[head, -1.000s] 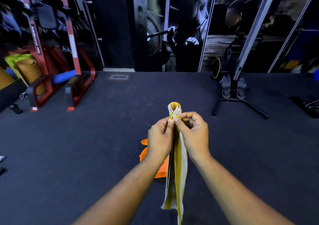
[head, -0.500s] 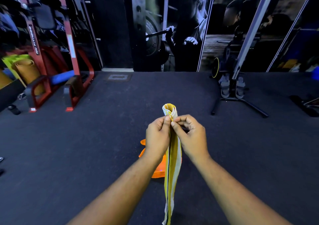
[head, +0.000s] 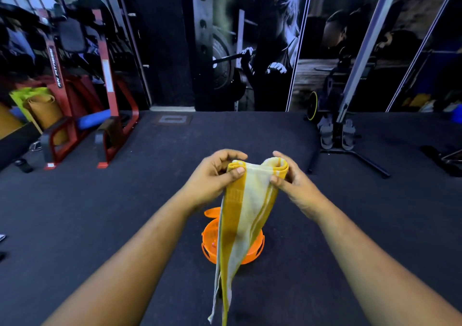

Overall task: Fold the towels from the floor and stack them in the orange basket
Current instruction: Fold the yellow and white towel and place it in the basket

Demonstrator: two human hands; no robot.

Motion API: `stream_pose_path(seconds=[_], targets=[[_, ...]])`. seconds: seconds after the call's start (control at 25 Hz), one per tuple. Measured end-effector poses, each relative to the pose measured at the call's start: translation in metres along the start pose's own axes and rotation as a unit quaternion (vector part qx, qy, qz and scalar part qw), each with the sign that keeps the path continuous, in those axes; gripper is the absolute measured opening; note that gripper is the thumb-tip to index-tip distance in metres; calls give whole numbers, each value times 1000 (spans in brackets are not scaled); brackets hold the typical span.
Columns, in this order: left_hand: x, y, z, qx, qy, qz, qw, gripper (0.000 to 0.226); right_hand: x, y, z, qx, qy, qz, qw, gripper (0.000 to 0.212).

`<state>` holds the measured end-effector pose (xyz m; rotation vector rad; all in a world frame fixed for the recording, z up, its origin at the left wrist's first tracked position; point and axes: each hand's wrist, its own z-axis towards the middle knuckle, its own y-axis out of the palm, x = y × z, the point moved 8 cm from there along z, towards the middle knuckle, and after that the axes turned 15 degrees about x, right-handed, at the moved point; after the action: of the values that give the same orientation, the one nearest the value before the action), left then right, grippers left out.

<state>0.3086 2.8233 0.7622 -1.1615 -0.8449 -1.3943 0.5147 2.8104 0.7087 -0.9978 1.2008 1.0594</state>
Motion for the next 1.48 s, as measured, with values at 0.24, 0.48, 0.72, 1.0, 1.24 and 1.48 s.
stream_pose_path(seconds=[0.24, 0.48, 0.72, 1.0, 1.24, 1.48], targets=[[-6, -25, 14, 115, -42, -82, 989, 42, -42, 8, 9, 51, -95, 26, 994, 35], [-67, 2, -10, -14, -130, -26, 991, 40, -94, 24, 13, 36, -121, 108, 986, 13], [-28, 13, 12, 58, -104, -104, 987, 24, -37, -14, 12, 47, -41, 133, 989, 88], [-16, 14, 38, 68, -178, -176, 966, 59, 72, 2, -44, 45, 111, 55, 991, 27], [-155, 43, -78, -107, -307, -71, 943, 85, 40, 16, -14, 61, 142, 135, 979, 33], [-127, 28, -41, 53, -297, -167, 939, 20, 119, -9, -58, -86, 313, 2, 946, 56]])
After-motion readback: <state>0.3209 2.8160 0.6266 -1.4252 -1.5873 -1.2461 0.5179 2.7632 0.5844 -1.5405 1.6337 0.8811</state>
